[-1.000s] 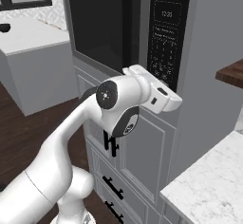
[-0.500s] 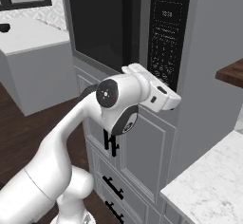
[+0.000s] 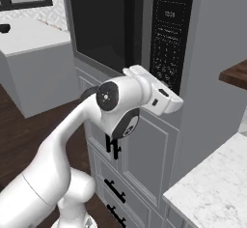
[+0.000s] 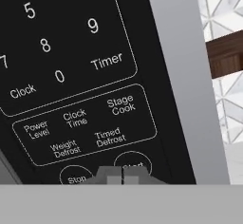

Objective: Pick the bell pepper from the sink and place it in the bowl. Then pick the bowl and place it in the microwave. Then close the microwave door and press the start button.

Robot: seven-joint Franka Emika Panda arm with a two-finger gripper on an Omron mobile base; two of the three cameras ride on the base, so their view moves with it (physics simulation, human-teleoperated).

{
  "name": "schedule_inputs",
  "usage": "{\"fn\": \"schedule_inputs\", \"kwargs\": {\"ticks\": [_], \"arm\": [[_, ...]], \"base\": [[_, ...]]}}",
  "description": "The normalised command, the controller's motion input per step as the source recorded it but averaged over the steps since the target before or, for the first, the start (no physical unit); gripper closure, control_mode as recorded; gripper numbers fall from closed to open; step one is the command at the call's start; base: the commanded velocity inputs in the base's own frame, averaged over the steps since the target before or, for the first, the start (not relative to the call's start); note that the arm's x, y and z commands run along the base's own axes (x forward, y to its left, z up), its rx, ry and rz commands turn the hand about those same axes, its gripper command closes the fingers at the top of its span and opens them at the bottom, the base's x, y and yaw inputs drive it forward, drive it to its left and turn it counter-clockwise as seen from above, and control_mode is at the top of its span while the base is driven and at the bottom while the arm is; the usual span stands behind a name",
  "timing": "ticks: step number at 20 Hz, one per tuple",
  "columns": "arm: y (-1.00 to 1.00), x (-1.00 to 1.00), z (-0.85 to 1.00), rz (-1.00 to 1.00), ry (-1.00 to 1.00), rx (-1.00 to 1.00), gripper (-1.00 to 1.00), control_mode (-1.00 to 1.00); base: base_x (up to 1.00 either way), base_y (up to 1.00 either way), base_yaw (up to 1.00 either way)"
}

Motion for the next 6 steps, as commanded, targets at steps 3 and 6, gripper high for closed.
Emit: {"fn": "schedule_inputs", "kwargs": {"ticks": [3, 6], "arm": [[0.01, -0.30, 0.00, 0.00, 0.00, 0.00, 1.00, -1.00], [0.00, -0.54, 0.00, 0.00, -0.03, 0.00, 1.00, -1.00]], "base": [[0.00, 0.00, 0.00], [0.00, 0.00, 0.00]]}}
